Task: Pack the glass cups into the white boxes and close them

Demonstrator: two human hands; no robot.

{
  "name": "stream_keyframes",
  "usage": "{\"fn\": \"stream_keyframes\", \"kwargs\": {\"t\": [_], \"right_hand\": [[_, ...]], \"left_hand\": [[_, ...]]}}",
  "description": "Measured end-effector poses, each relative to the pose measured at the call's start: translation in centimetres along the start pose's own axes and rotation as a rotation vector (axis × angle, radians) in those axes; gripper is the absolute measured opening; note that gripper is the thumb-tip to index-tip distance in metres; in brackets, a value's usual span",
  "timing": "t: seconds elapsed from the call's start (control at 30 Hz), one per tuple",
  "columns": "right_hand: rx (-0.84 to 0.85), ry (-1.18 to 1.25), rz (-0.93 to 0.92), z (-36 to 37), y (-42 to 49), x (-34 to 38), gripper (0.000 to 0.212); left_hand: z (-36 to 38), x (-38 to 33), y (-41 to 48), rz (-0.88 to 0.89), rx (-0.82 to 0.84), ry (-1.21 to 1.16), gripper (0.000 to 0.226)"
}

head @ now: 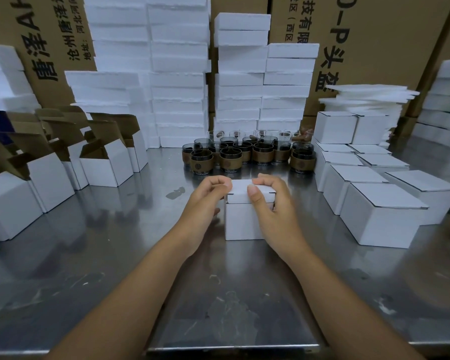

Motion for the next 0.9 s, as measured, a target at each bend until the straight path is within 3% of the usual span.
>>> {"fn": "stream_keyframes", "kwargs": {"t": [0.07, 0.17, 0.3, 0.47, 0.6, 0.8, 0.9], "right_hand": [[-0.005, 0.064, 0.058, -0.1, 0.1, -0.2, 0.014], [-0.049, 0.207, 0.160, -0.5, 0.6, -0.8, 0.029], [-0.045, 0.192, 0.140, -0.6, 0.6, -0.7, 0.037], [-0.050, 0.169, 0.151, -0.7, 0.3, -0.5, 0.030], [-0.116, -0.032, 0.074, -1.1, -0.5, 0.2, 0.008], [0.010, -0.346, -0.057, 0.1, -1.6, 1.4, 0.071], [0.016, -0.420, -0.054, 0.2, -1.5, 1.5, 0.080]], "left_hand": [[-0.1, 0.1, 0.1, -0.011, 0.001, -0.020, 0.009], [-0.5, 0.4, 0.3, -0.022, -0.009, -0.040, 0.011], [-0.8, 0.7, 0.5, -0.035, -0.009, -0.039, 0.017], [-0.9, 1.0, 0.6, -0.044, 0.004, -0.041, 0.016], [-0.9, 0.9, 0.4, -0.040, -0.016, -0.091, 0.019], [-0.7, 0.7, 0.2, -0.020, -0.010, -0.119, 0.029], [-0.6, 0.7, 0.1, -0.018, -0.012, -0.087, 0.035]]}}
Point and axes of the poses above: each hand's wrist, its own y-axis towards the middle knuckle, its own z-axis out of the palm, x = y × z, the point moved 7 cm from there along y, towards the middle knuckle, and after that the axes turned 7 degrees about -y, right-handed, at the moved point
